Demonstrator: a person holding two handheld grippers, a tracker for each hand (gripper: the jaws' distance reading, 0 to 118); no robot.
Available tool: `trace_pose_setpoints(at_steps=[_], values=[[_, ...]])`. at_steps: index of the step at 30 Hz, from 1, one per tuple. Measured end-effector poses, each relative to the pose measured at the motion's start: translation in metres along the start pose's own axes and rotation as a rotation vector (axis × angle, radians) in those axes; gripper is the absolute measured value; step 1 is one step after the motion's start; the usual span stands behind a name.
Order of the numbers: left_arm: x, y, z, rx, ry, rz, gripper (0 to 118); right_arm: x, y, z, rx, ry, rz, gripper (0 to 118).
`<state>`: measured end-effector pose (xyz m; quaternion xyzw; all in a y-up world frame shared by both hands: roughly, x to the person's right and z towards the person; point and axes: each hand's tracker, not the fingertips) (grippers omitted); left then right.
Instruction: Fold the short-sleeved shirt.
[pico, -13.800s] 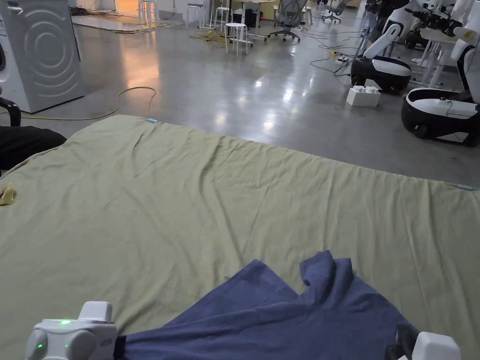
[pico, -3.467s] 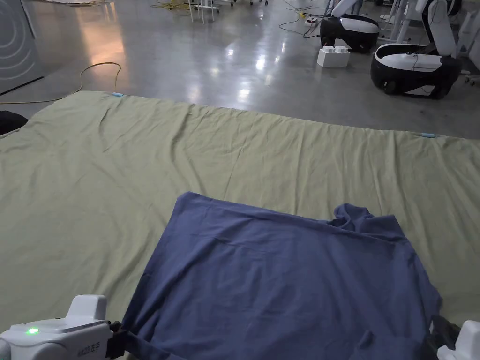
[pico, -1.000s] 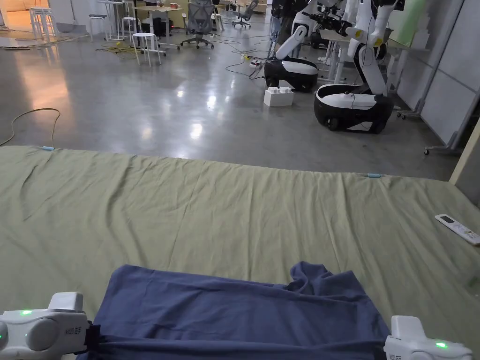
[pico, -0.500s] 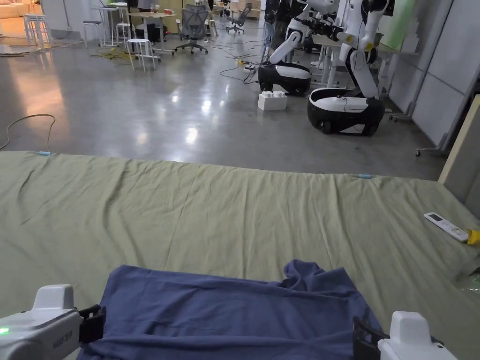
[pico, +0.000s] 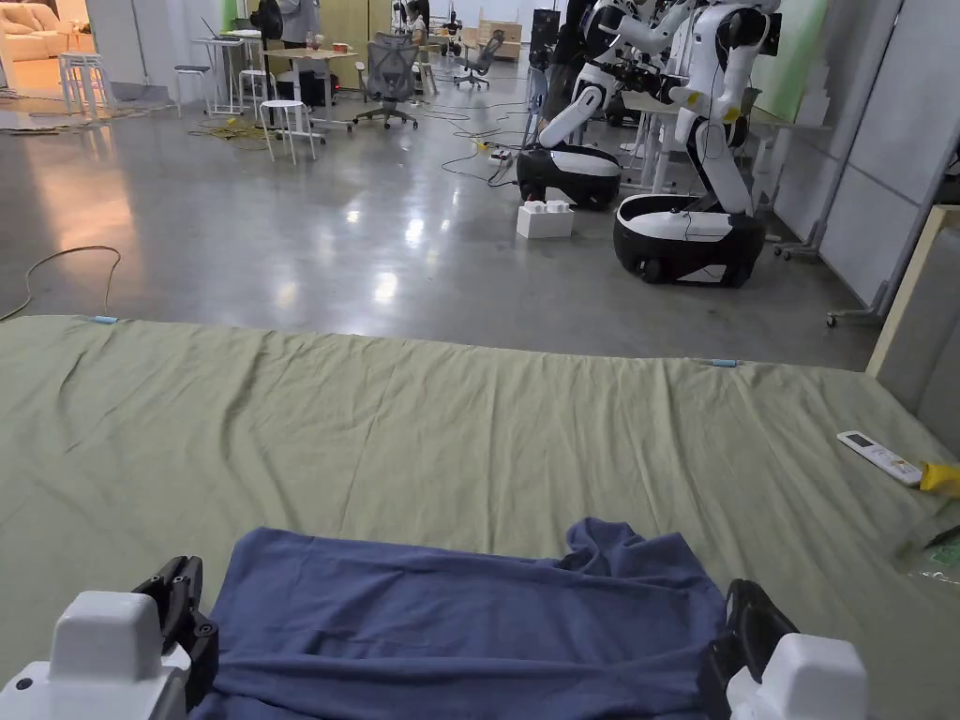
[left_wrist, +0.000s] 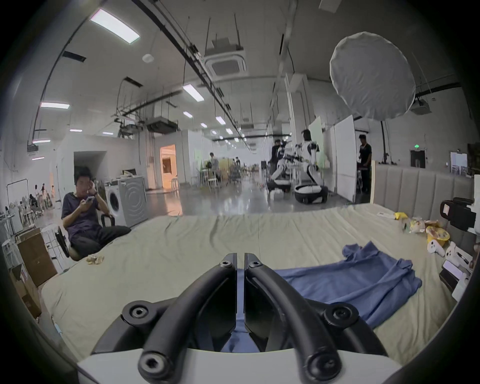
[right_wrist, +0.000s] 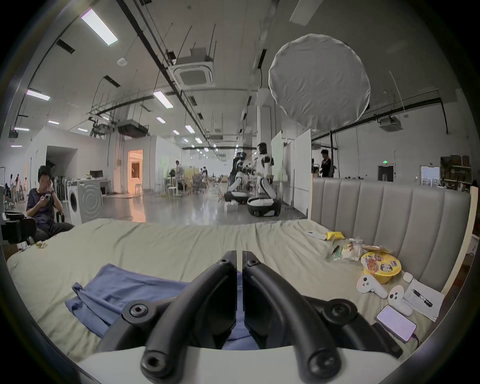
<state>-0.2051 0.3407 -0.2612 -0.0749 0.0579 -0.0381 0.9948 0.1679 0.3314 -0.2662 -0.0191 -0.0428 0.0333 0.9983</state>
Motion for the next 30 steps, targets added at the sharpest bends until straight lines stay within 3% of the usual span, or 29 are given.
trace_pose_setpoints(at_steps=[6,13,25,28,30], values=[[0.005,-0.001,0.015,0.026,0.001,0.000,4,-0.005,0.009,0.006,0.048,0.012,0.021,3],[-0.003,-0.019,0.006,-0.055,-0.032,0.015,4,-0.003,-0.002,0.003,-0.006,0.038,0.019,3],[-0.051,-0.088,-0.100,-0.607,-0.101,0.135,5,0.006,-0.033,-0.007,-0.173,0.066,0.019,3],[-0.058,-0.104,-0.126,-0.708,-0.081,0.172,19,0.009,-0.039,-0.010,-0.202,0.066,0.027,3],[-0.063,-0.109,-0.138,-0.775,-0.071,0.204,52,0.010,-0.042,-0.010,-0.217,0.063,0.037,3]])
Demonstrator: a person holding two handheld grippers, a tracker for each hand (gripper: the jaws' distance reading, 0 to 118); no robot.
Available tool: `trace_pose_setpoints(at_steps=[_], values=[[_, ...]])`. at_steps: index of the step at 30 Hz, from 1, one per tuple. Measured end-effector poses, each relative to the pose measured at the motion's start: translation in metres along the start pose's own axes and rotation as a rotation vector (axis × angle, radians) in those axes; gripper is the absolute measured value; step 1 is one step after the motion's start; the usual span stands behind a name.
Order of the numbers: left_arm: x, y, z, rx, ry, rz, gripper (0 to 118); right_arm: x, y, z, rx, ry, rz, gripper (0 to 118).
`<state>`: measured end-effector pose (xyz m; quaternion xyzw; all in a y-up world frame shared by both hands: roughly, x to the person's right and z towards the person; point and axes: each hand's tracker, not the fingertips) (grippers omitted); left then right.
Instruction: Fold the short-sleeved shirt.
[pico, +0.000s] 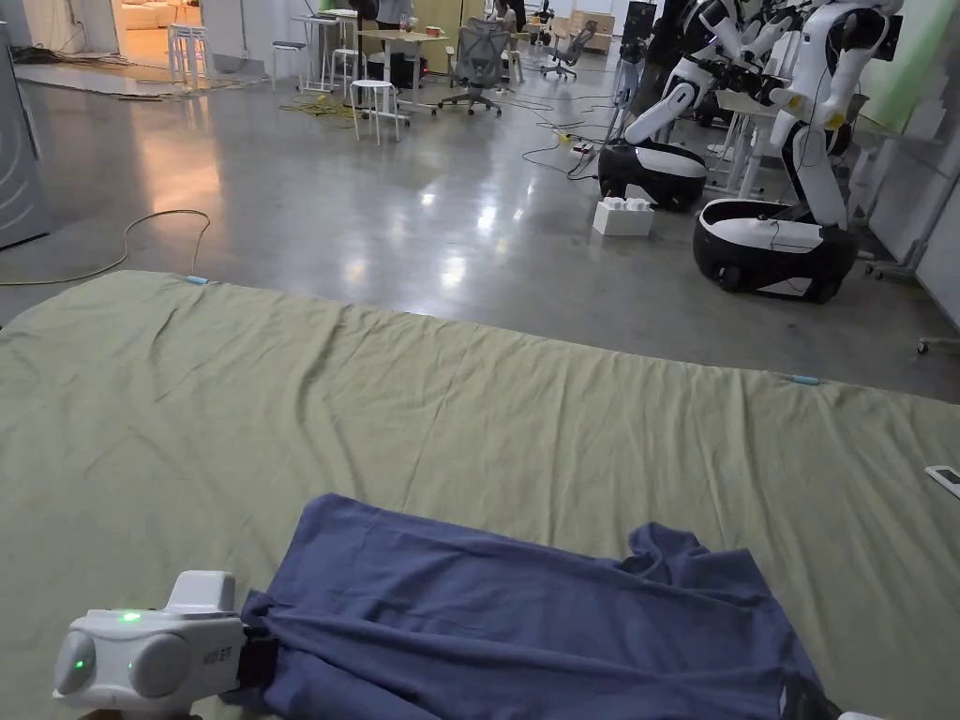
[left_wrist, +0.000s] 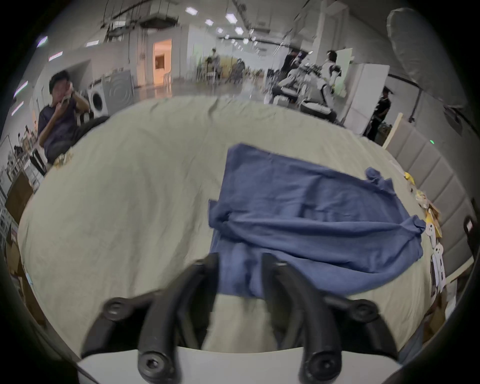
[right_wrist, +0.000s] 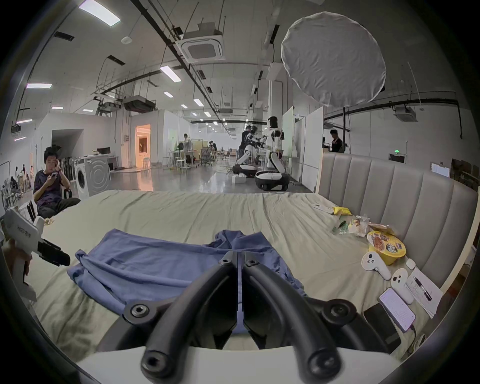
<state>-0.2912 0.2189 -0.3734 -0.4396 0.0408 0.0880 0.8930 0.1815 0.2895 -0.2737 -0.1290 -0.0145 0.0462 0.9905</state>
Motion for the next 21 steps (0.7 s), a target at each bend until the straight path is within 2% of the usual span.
trace_pose_setpoints(at_steps=[1,2,8,11,13,15,16,17,20,21], values=[[-0.002,0.003,-0.007,-0.028,0.007,0.021,66,0.001,-0.002,-0.001,-0.009,-0.001,0.005,3],[-0.004,0.005,-0.015,-0.060,0.007,0.030,73,0.002,-0.003,-0.001,-0.014,-0.002,0.007,3],[0.010,0.002,-0.040,-0.219,0.050,-0.022,74,0.008,-0.013,-0.006,-0.067,-0.010,0.010,3],[0.030,0.001,-0.025,-0.199,0.093,-0.072,72,0.011,-0.019,-0.008,-0.085,-0.016,0.015,3],[0.041,-0.003,-0.020,-0.201,0.117,-0.120,63,0.015,-0.023,-0.010,-0.102,-0.022,0.015,3],[0.050,-0.009,-0.014,-0.192,0.103,-0.163,45,0.020,-0.027,-0.013,-0.125,-0.026,0.008,3],[0.047,-0.004,-0.005,-0.187,0.097,-0.173,33,0.024,-0.029,-0.016,-0.144,-0.034,0.006,3],[0.048,-0.004,0.000,-0.184,0.098,-0.190,16,0.027,-0.031,-0.019,-0.163,-0.043,0.001,4],[0.050,-0.009,0.014,-0.173,0.052,-0.209,14,0.045,-0.039,-0.033,-0.266,-0.084,-0.014,6],[0.049,-0.010,0.019,-0.169,0.047,-0.207,12,0.051,-0.041,-0.038,-0.297,-0.095,-0.020,13]])
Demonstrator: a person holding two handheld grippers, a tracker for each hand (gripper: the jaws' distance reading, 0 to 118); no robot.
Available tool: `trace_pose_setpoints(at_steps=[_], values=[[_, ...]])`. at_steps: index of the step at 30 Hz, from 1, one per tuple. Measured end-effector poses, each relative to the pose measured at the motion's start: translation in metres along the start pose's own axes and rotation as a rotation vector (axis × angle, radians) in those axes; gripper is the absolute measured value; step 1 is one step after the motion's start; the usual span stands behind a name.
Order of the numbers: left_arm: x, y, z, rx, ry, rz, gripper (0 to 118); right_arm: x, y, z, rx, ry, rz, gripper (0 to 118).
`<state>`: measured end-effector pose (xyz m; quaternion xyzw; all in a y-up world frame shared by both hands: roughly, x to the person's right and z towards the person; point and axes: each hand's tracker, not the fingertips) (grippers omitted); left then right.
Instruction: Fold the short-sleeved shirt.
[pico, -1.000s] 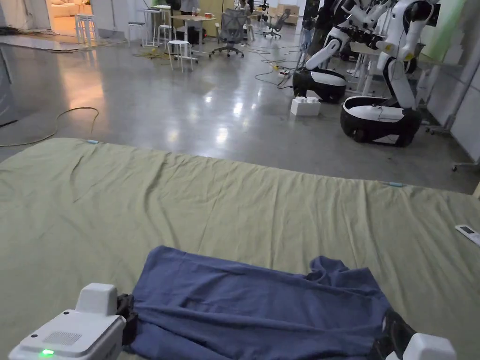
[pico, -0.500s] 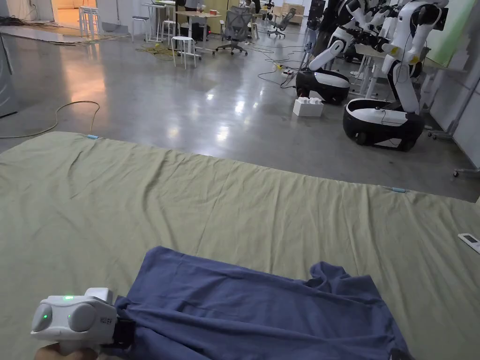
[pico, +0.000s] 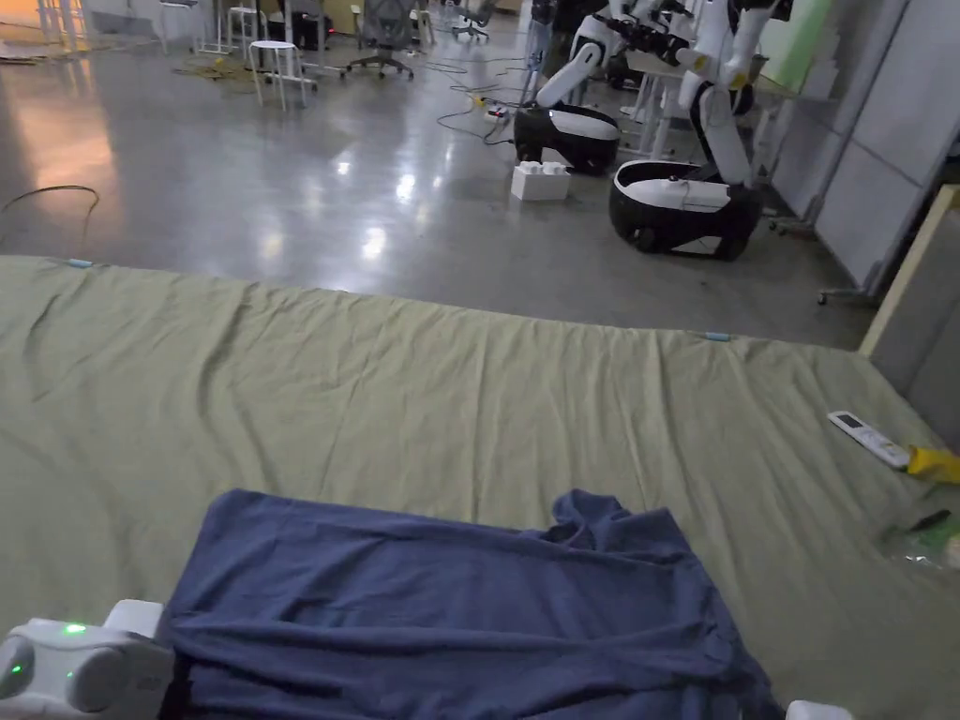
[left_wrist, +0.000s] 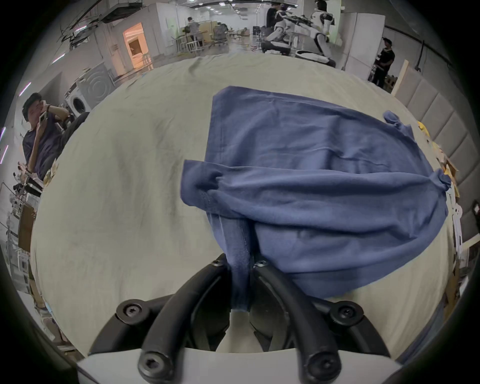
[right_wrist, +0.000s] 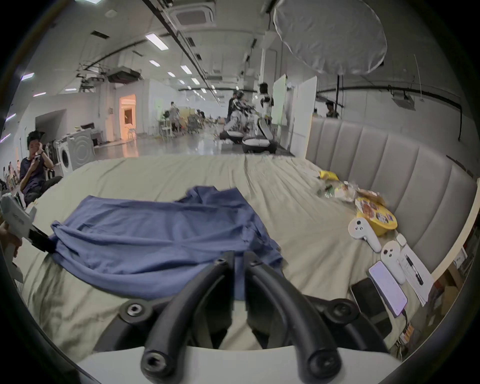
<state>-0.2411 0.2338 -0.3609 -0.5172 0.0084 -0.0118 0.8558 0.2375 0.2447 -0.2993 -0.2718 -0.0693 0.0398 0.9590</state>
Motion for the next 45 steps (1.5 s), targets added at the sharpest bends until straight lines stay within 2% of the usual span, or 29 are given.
trace_pose_setpoints(at_steps=[1,2,3,4,8,13,14,16,18,19,21,22,23,25,32,39,45], values=[[-0.001,-0.003,0.006,0.011,-0.011,0.005,11,0.008,0.000,-0.009,-0.041,-0.008,-0.007,26],[-0.001,-0.005,0.011,0.019,-0.018,0.013,11,0.016,-0.002,-0.018,-0.072,-0.013,-0.013,50],[-0.022,0.010,-0.012,0.017,-0.032,0.025,11,0.023,-0.002,-0.026,-0.112,-0.012,-0.017,64],[-0.027,0.011,-0.012,0.028,-0.041,0.035,11,0.030,-0.002,-0.036,-0.146,-0.006,-0.029,70],[-0.031,0.011,-0.003,0.065,-0.060,0.063,11,0.048,-0.001,-0.073,-0.244,0.009,-0.016,74],[-0.031,0.013,-0.002,0.090,-0.055,0.070,11,0.048,-0.006,-0.124,-0.386,0.063,0.019,77],[-0.031,0.014,-0.003,0.087,-0.052,0.067,11,0.044,-0.009,-0.131,-0.408,0.073,0.015,76],[-0.028,0.011,-0.007,0.086,-0.044,0.065,11,0.040,-0.019,-0.143,-0.481,0.137,-0.015,63],[-0.028,0.011,-0.010,0.080,-0.043,0.071,10,0.033,-0.019,-0.135,-0.419,0.085,0.010,57],[-0.026,0.008,-0.011,0.081,-0.042,0.073,10,0.031,-0.017,-0.134,-0.437,0.088,0.025,49],[-0.025,0.007,-0.014,0.082,-0.038,0.073,10,0.026,-0.013,-0.127,-0.429,0.106,0.063,13],[-0.025,0.007,-0.015,0.082,-0.040,0.071,10,0.023,-0.012,-0.122,-0.426,0.101,0.090,7],[-0.023,0.004,-0.014,0.091,-0.037,0.070,10,0.021,-0.011,-0.120,-0.426,0.121,0.106,7],[-0.024,0.004,-0.014,0.095,-0.042,0.084,9,0.018,-0.010,-0.116,-0.430,0.102,0.115,6],[-0.034,0.008,0.013,0.147,-0.088,0.118,9,0.018,0.019,-0.089,-0.386,0.091,0.093,5],[-0.045,0.026,0.053,0.218,-0.112,0.107,9,0.043,0.062,-0.067,-0.314,0.104,0.069,5],[-0.057,0.015,0.086,0.235,-0.137,0.078,9,0.051,0.070,-0.032,-0.305,0.115,0.142,5]])
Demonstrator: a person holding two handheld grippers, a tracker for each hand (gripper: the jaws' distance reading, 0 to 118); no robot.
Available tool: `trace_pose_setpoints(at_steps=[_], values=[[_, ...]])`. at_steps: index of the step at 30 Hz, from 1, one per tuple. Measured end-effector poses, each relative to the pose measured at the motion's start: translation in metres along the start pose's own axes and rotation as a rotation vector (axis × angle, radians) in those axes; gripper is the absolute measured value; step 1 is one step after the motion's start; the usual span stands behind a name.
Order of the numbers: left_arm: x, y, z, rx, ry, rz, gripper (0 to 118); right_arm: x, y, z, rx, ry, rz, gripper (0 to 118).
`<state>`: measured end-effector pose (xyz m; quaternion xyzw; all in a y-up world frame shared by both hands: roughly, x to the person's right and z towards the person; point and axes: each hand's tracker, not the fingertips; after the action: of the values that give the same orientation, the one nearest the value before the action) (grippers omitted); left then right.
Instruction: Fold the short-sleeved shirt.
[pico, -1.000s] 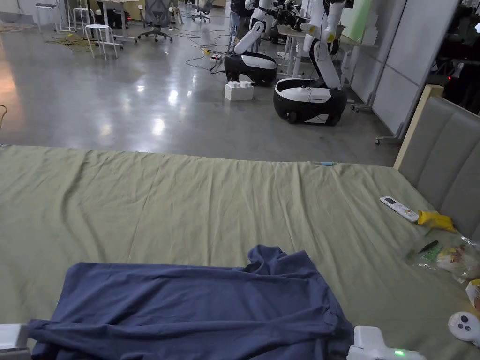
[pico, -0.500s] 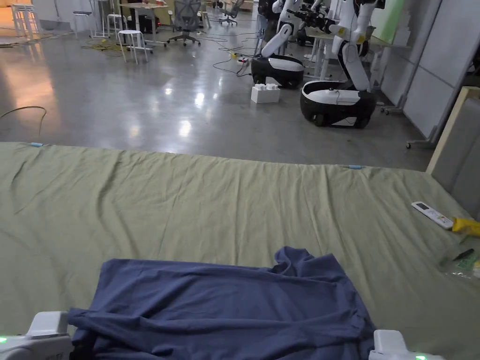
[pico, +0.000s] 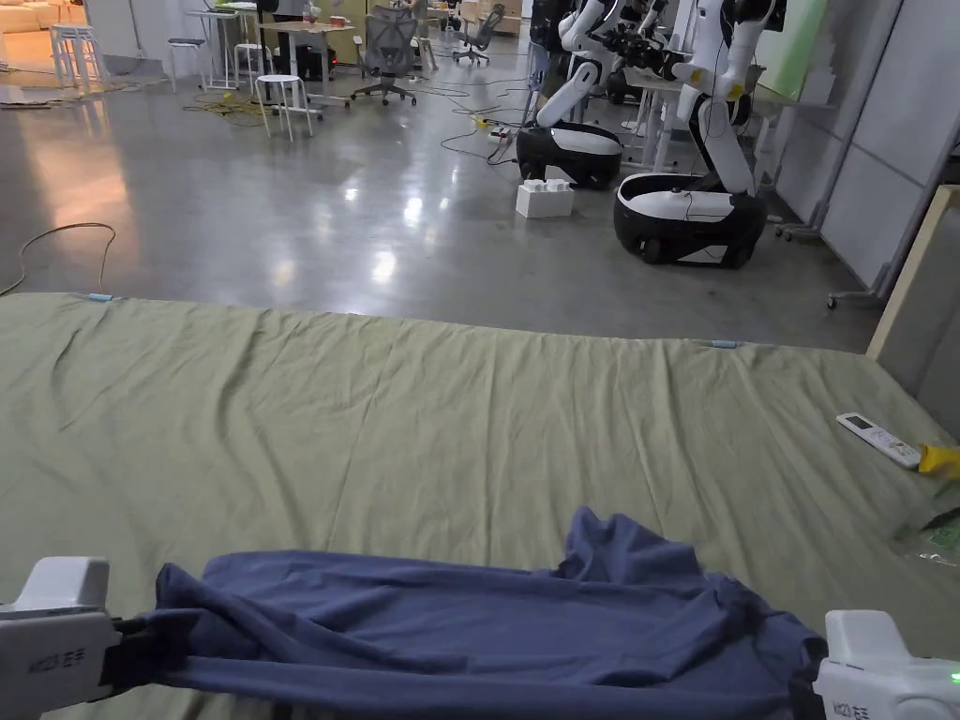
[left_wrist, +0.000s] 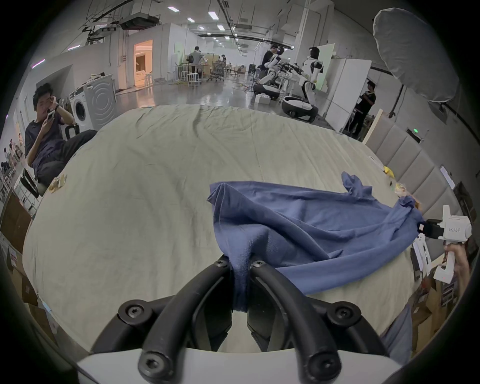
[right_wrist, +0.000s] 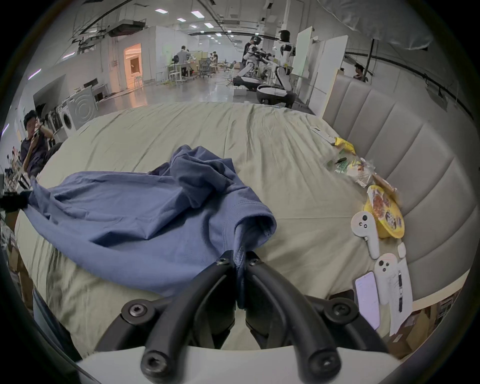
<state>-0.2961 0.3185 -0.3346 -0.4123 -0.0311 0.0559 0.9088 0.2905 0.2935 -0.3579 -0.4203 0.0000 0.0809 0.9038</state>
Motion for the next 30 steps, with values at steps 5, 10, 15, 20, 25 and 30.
trace_pose_setpoints(at_steps=[5,10,15,20,25,30], values=[[-0.004,-0.030,0.021,-0.041,-0.004,-0.028,9,-0.011,-0.029,0.021,-0.047,0.004,0.082,5],[-0.005,-0.077,0.028,-0.111,0.016,-0.037,9,-0.025,-0.078,0.021,-0.136,0.003,0.127,5],[-0.008,-0.125,0.014,-0.175,0.030,-0.006,9,-0.035,-0.127,0.009,-0.227,-0.006,0.085,5],[-0.014,-0.148,-0.013,-0.209,0.058,0.006,9,-0.040,-0.159,-0.010,-0.255,-0.009,0.076,5],[-0.013,-0.160,-0.026,-0.208,0.071,0.053,9,-0.048,-0.162,-0.006,-0.204,-0.035,0.095,9],[-0.004,-0.151,-0.011,-0.170,0.096,0.032,24,-0.054,-0.144,0.020,-0.144,-0.110,0.054,60]])
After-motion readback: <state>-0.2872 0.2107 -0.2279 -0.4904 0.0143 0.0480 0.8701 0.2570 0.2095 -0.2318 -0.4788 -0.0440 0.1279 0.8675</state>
